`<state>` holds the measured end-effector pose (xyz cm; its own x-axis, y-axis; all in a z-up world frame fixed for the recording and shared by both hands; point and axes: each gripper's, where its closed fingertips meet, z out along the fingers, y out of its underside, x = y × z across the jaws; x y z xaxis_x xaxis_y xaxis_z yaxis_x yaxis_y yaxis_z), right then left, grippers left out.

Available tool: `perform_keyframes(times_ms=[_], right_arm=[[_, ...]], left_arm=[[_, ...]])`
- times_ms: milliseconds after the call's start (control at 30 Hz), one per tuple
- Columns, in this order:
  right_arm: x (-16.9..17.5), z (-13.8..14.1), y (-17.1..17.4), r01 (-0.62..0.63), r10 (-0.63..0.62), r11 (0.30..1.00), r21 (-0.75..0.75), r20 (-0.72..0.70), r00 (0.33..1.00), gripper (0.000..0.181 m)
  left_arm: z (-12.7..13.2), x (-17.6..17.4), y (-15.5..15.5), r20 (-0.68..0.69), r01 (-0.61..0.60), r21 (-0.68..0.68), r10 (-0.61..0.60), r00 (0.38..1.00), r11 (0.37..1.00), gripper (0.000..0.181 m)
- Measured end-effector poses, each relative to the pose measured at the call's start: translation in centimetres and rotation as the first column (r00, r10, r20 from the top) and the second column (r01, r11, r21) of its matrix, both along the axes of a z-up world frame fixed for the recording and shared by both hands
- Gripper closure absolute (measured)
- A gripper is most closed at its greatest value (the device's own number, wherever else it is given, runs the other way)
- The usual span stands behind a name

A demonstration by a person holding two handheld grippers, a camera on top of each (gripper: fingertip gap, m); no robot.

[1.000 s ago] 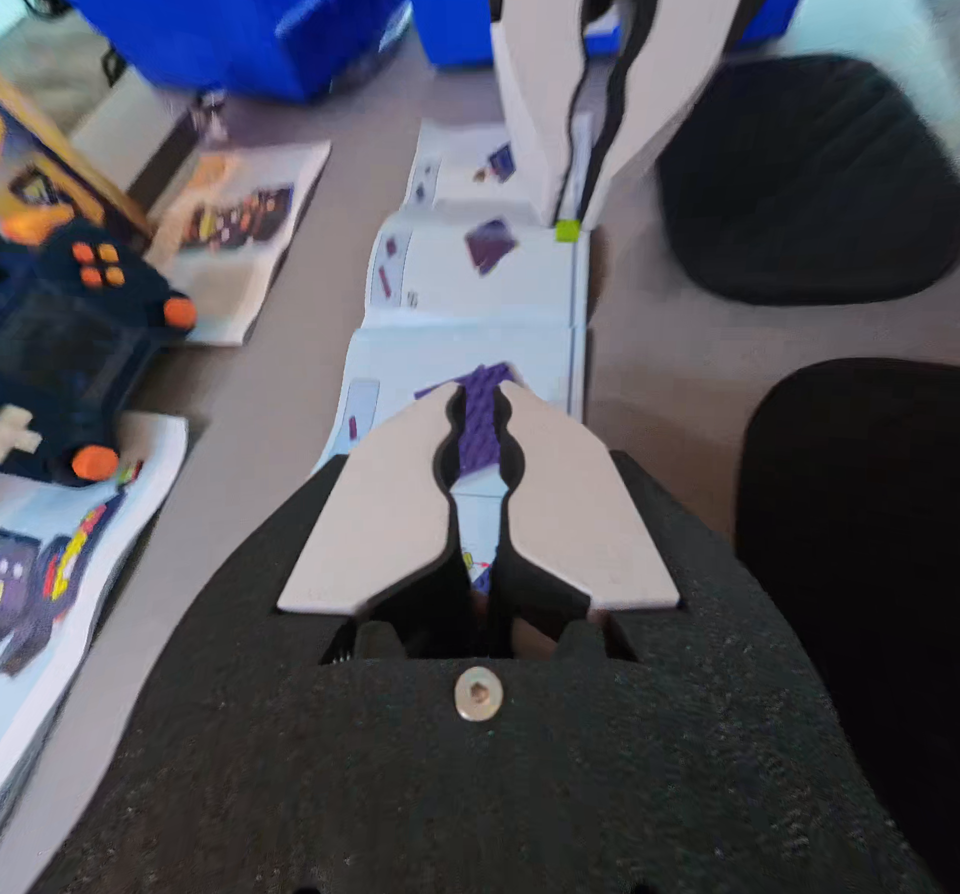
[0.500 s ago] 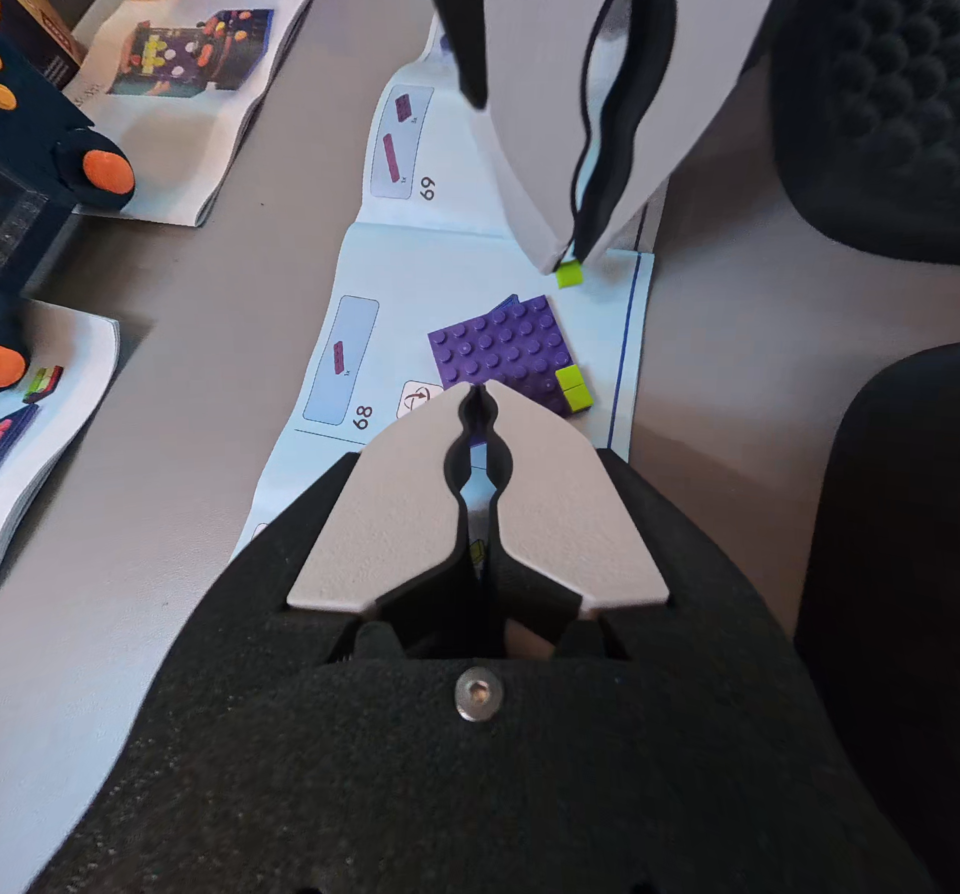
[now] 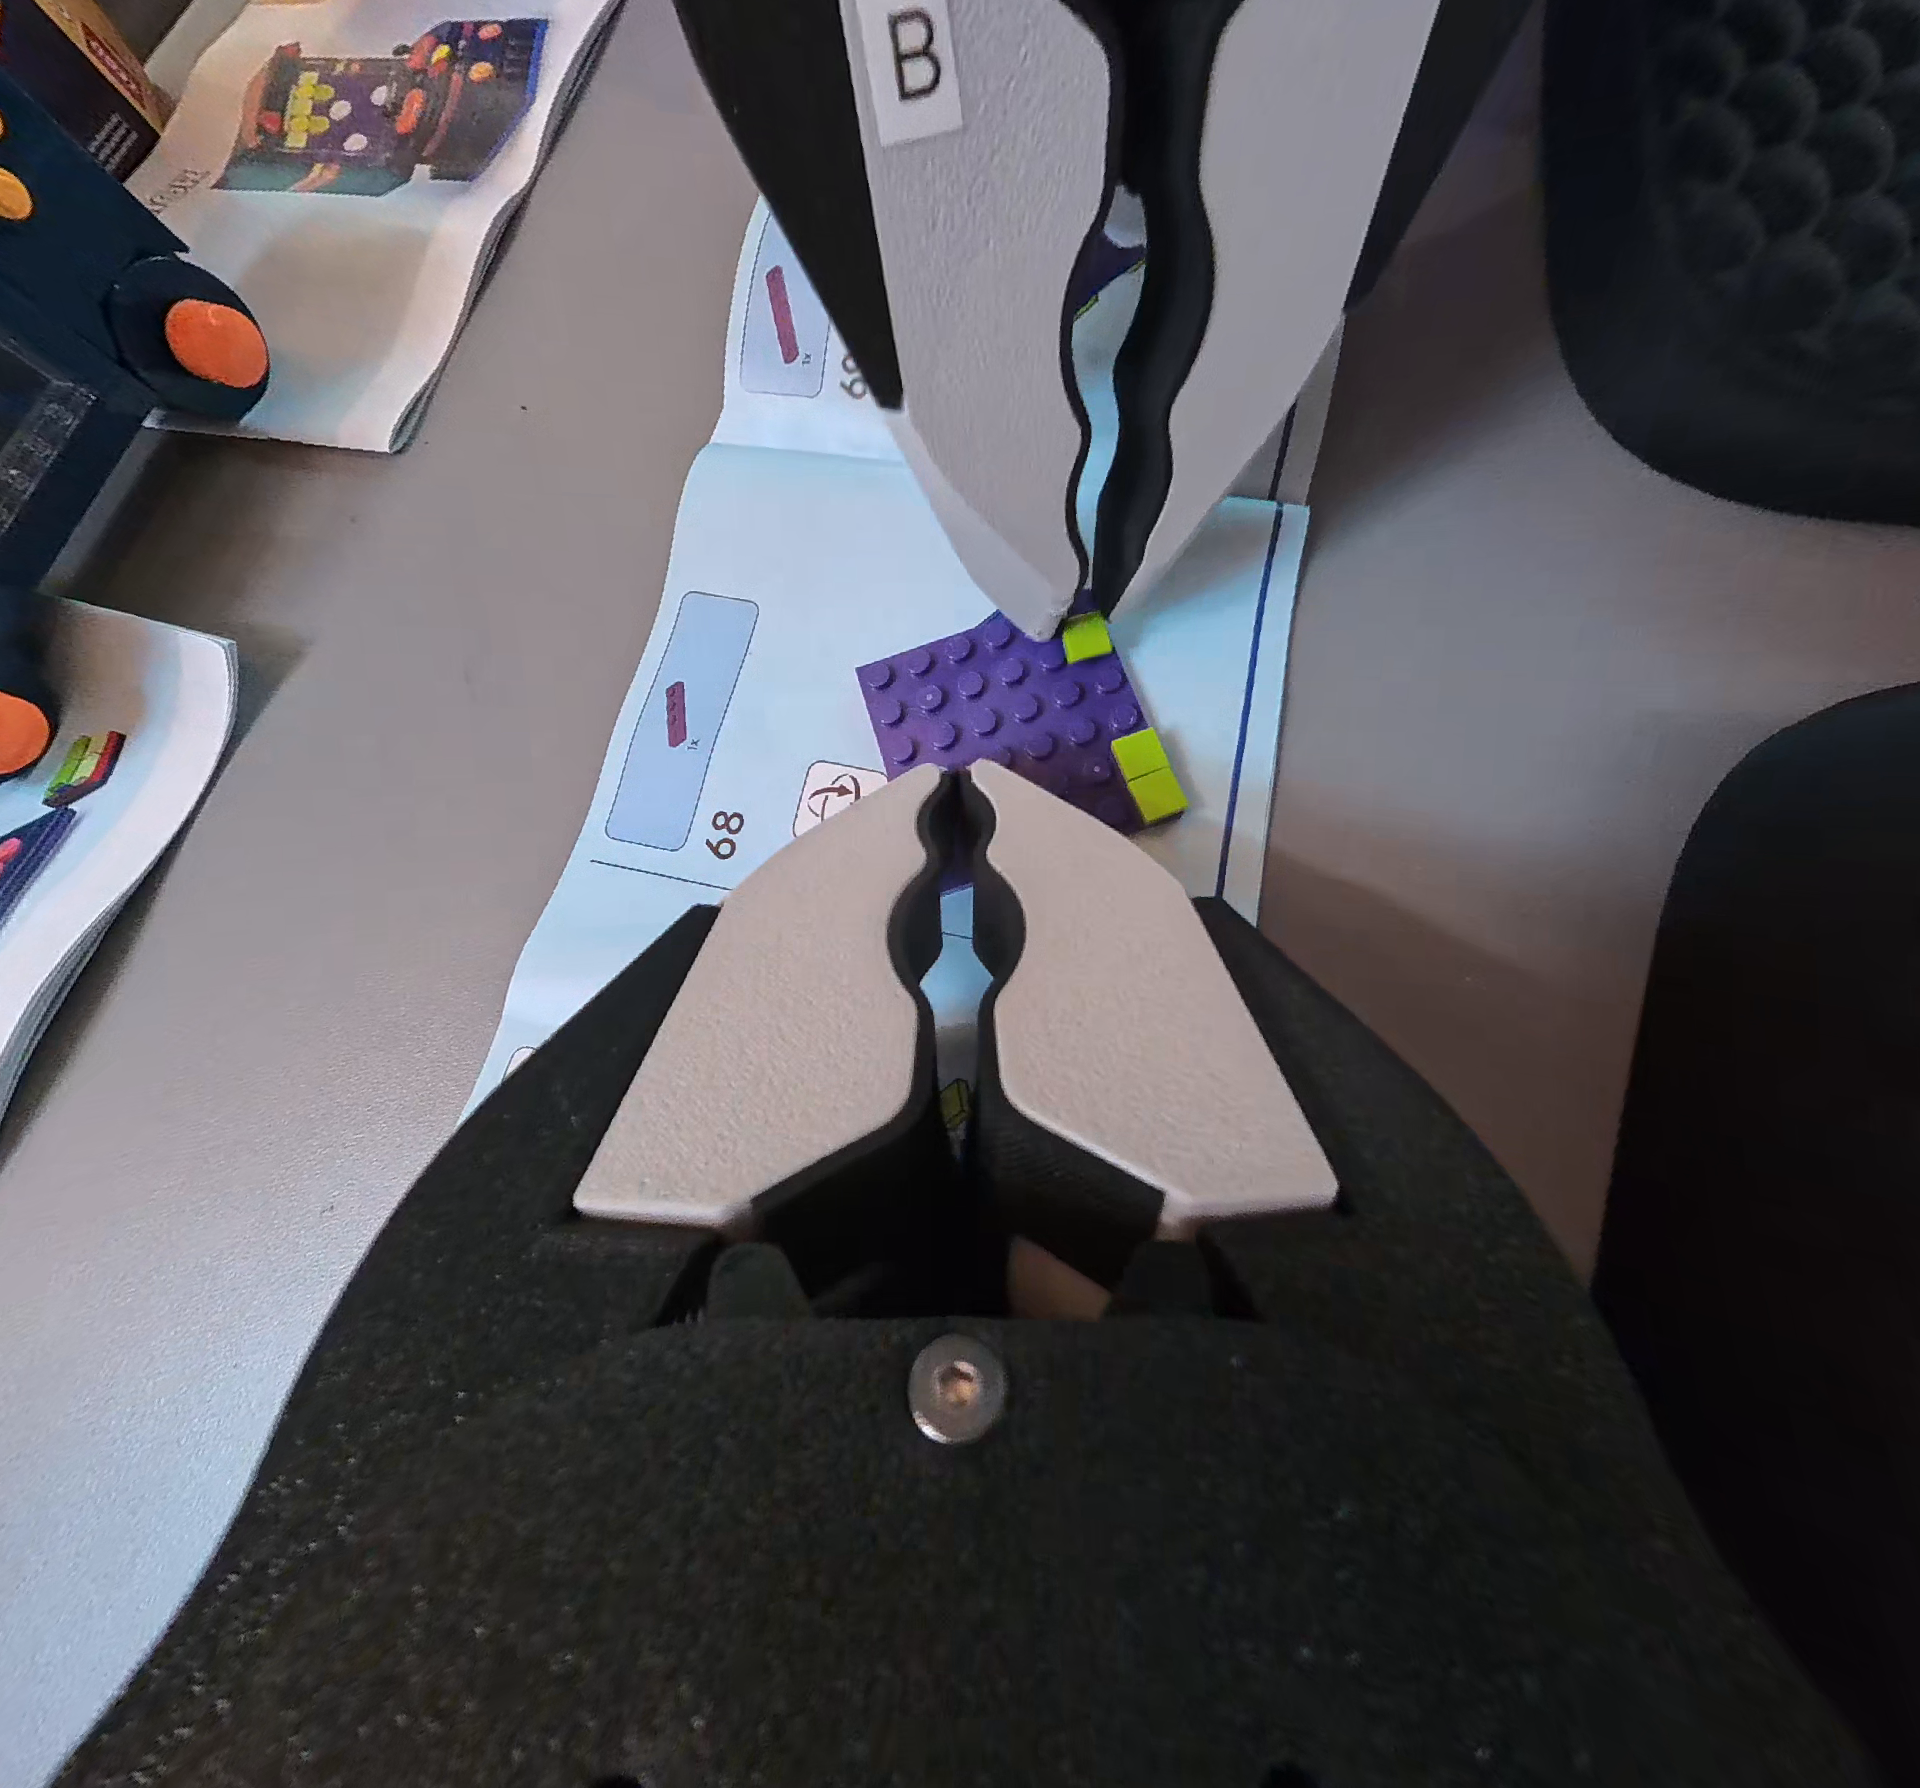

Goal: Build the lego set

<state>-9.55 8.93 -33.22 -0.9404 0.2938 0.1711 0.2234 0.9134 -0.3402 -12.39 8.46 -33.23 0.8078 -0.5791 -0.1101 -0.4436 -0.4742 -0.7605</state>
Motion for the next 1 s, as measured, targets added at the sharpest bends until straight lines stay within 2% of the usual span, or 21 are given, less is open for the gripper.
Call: perform_keyframes(times_ms=[1000], right_arm=[[0.22, -0.12, 0.00, -0.041, 0.040, 0.998, 0.051, 0.017, 0.999, 0.174]], left_arm=[[0.02, 0.03, 0.01, -0.002, -0.001, 0.001, 0.001, 1.000, 1.000, 0.181]])
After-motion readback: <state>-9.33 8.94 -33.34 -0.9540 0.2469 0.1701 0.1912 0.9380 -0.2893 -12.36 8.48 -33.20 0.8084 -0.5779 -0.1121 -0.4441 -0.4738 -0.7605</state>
